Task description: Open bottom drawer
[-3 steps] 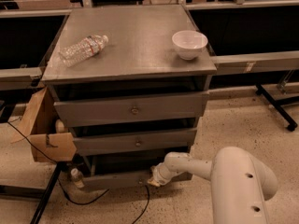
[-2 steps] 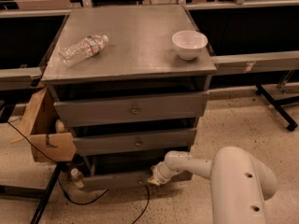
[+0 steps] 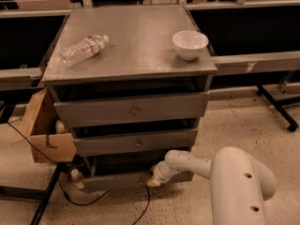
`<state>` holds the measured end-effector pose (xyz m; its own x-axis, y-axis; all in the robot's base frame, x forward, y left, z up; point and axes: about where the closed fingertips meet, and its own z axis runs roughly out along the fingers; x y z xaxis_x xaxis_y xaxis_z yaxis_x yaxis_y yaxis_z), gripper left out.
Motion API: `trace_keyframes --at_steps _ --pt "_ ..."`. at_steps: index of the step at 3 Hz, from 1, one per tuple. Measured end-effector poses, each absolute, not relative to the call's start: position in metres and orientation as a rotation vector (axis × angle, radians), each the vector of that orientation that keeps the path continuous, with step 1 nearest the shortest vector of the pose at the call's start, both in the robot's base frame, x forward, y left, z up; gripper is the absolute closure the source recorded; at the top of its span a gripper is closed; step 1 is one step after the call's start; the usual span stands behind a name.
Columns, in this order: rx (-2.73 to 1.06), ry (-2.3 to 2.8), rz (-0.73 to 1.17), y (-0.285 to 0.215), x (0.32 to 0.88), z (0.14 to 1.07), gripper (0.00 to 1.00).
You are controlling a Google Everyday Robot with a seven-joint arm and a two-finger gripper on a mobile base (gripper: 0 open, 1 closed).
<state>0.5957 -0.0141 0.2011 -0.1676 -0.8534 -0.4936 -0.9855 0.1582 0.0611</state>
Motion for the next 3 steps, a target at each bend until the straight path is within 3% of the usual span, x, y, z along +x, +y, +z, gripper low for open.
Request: trace_keyframes --at_steps 1,3 --pt "-1.773 2.103 0.522 -0.014 0.595 0.197 0.02" --pt "-1.652 2.277 0.469 -0.029 0.582 0.177 0.00"
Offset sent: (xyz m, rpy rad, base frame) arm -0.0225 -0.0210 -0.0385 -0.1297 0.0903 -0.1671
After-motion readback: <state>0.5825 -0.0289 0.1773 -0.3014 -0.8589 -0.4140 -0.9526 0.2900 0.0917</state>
